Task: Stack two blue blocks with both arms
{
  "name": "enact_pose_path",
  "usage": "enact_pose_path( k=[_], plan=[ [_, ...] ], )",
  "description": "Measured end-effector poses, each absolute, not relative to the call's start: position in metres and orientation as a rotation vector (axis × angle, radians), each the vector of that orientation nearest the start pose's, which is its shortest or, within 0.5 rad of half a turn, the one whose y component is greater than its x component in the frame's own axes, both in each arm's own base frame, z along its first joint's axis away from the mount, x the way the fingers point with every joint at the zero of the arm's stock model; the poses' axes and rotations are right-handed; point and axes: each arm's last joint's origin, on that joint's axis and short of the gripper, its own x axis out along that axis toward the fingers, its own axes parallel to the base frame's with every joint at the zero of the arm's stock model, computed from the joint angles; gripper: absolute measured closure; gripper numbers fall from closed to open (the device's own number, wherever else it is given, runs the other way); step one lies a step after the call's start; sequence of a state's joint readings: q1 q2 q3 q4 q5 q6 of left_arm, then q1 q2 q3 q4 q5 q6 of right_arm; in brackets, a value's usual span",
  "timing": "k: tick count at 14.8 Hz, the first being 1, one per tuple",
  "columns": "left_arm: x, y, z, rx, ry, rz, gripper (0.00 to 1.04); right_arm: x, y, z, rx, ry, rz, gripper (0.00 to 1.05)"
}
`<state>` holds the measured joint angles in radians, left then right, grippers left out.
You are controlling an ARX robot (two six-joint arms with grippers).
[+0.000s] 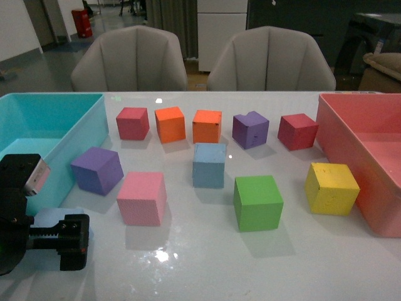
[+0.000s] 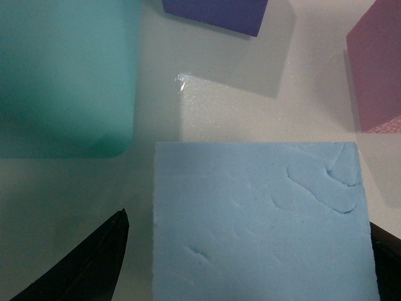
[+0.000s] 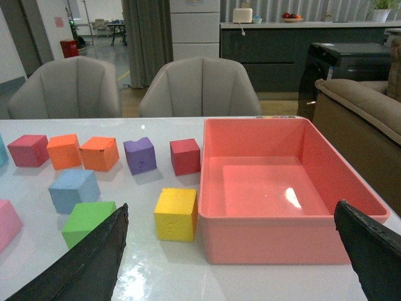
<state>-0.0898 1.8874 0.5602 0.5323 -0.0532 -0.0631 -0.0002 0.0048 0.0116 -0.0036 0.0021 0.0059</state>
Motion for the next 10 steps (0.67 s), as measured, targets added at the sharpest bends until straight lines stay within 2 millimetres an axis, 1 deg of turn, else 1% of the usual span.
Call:
enact_pose_path(
  k=[3,4,6,9,10],
  plan=[
    [0.291,-0.024,0.048,0.006,0.809,0.008,0.07,0.097,0.000,0.167,0.006,-0.003,-0.002,0.06],
    [0.291,-0.024,0.046,0.008,0.812,0.012,0.10,0.097,0.000,0.167,0.006,-0.003,-0.002,0.06],
    [0.292,-0.024,0.046,0.009,0.805,0.015,0.30,0.097,0.000,0.167,0.006,-0.003,-0.002,0.06],
    [0.289,-0.026,0.047,0.013,0.805,0.009,0.48,0.097,0.000,0.167,0.006,-0.003,-0.002,0.06],
    [0.272,-0.037,0.073,0.057,0.783,-0.042,0.51,0.097,0.000,0.167,0.006,-0.003,-0.002,0.06]
  ],
)
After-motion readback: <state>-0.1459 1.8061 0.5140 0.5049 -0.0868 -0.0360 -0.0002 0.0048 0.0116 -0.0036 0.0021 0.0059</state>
